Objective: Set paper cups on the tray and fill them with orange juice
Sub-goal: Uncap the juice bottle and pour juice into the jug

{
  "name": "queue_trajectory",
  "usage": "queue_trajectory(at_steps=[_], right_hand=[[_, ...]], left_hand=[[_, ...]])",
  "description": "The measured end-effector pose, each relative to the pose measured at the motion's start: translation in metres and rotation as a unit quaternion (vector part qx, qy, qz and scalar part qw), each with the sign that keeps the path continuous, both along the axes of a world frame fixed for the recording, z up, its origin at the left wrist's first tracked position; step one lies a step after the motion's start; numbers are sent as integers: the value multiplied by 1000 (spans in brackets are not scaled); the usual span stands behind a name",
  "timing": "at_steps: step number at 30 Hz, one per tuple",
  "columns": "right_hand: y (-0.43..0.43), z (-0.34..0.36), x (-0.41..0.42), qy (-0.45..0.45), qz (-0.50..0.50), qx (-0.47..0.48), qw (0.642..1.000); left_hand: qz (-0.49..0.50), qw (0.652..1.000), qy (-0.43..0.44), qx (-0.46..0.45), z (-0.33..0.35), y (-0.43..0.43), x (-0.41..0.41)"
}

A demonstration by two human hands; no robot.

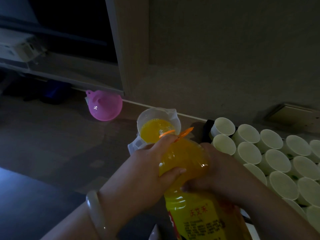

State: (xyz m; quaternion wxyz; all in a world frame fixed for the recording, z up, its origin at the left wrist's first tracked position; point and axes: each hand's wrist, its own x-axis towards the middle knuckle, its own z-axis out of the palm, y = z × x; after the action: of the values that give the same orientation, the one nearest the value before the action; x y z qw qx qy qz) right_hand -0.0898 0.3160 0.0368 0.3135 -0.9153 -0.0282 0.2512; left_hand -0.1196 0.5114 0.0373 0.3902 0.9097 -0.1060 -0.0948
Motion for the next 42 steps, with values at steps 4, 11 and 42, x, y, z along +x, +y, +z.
queue_trajectory(at_steps=[4,11,42], right_hand=[[-1,-2,1,1,0,9,1000],[-1,-1,3,2,5,5,1000],[-2,3,-18,-63,-63,118,989]], left_hand=[[-4,1000,-1,6,0,0,-1],[0,1000,-4,3,2,0,0],[-14,996,-82,12,19,-3,-8]])
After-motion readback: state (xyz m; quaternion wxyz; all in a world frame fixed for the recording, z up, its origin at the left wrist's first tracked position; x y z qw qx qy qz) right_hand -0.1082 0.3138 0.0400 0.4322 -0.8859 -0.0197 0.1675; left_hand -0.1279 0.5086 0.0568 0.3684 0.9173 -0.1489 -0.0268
